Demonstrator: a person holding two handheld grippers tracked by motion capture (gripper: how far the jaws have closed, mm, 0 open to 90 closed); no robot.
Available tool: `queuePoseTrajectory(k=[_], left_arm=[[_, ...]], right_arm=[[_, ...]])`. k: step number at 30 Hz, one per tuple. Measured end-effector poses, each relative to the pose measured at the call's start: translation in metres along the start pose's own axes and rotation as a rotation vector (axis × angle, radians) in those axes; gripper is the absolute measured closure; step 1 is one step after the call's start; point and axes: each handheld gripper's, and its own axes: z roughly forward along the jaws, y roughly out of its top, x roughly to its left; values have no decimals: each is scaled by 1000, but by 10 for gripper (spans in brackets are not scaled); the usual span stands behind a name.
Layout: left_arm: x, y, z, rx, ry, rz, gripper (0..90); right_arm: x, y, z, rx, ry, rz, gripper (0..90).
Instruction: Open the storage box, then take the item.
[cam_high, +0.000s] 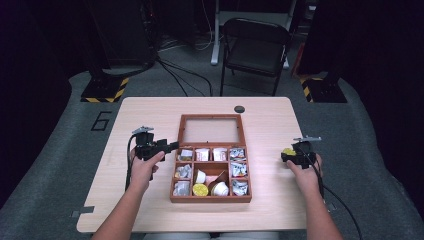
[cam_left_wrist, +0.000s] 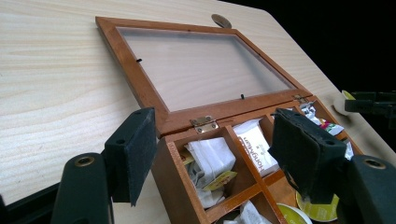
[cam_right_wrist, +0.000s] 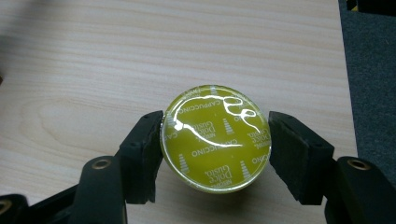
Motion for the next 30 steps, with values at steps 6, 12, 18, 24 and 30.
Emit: queuePoseTrajectory(k=[6, 12, 18, 24, 30], left_arm=[[0, 0, 0, 3, 1, -1, 313], [2, 0, 0, 4, 2, 5, 313], [2, 0, 0, 3, 0, 1, 313], [2, 0, -1, 1, 1, 0, 314], [2, 0, 0, 6, 2, -1, 314]], right_arm=[[0, -1, 0, -8, 4, 12, 370], [2, -2, 2, -2, 6, 18, 317], [2, 0, -3, -30, 9, 21, 286], [0, 4, -10, -57, 22, 44, 286], [7, 8, -17, -66, 32, 20, 299]])
